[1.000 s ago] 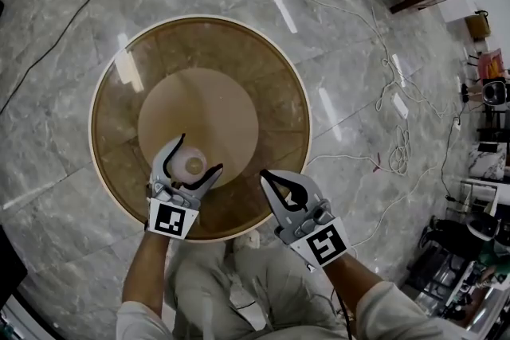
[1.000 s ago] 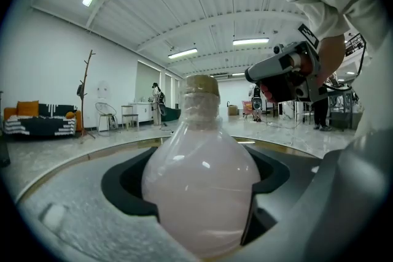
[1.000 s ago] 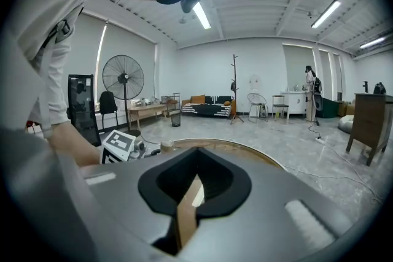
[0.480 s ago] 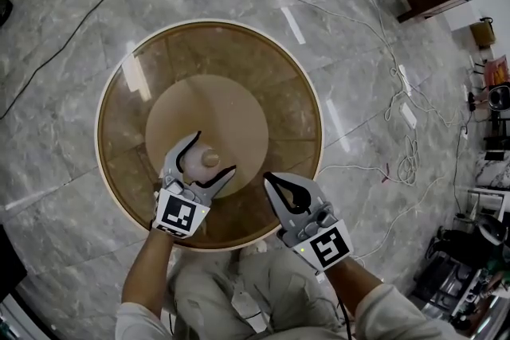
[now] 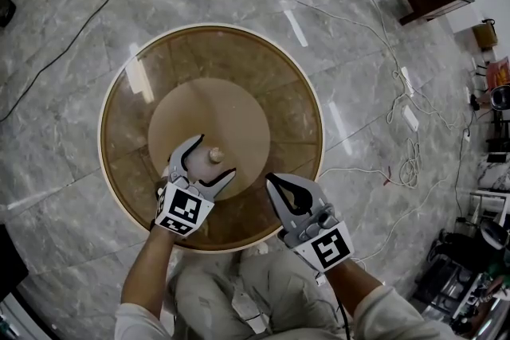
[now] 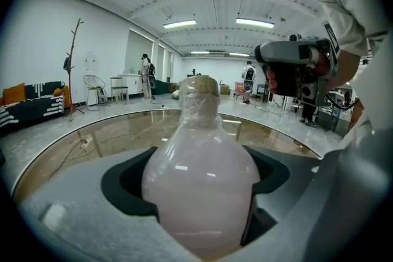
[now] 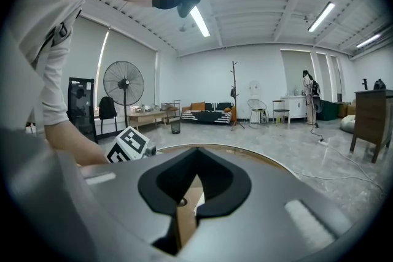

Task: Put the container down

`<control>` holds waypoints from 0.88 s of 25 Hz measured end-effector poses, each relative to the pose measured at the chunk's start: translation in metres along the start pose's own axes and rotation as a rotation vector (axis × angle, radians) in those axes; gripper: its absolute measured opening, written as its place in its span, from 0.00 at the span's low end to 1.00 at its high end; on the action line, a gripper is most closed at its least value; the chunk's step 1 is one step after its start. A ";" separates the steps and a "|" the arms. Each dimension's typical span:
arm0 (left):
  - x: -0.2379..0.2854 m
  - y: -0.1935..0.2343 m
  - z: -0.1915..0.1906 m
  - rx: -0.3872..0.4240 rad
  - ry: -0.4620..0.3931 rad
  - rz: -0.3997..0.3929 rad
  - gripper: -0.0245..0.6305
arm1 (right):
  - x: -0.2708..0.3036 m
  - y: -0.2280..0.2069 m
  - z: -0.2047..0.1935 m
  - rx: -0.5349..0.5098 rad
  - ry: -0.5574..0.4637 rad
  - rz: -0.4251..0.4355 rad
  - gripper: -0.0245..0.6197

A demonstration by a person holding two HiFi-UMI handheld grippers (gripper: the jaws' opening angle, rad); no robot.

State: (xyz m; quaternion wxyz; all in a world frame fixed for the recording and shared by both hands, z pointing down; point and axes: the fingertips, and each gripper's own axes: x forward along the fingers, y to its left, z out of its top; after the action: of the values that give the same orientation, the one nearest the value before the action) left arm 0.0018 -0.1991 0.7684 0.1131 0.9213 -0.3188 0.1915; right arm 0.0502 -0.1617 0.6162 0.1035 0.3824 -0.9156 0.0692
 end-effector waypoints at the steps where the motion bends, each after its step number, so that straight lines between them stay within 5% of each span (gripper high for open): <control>1: 0.001 -0.001 -0.002 0.011 0.020 -0.003 0.68 | 0.001 0.000 0.001 0.002 -0.002 -0.001 0.04; 22: 0.003 -0.011 -0.031 0.114 0.269 -0.030 0.68 | 0.007 0.005 0.003 0.026 0.014 0.023 0.04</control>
State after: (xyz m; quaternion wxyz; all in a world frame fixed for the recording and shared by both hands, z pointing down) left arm 0.0026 -0.1819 0.7970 0.1050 0.8970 -0.2757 0.3292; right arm 0.0415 -0.1632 0.6144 0.1042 0.3725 -0.9182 0.0847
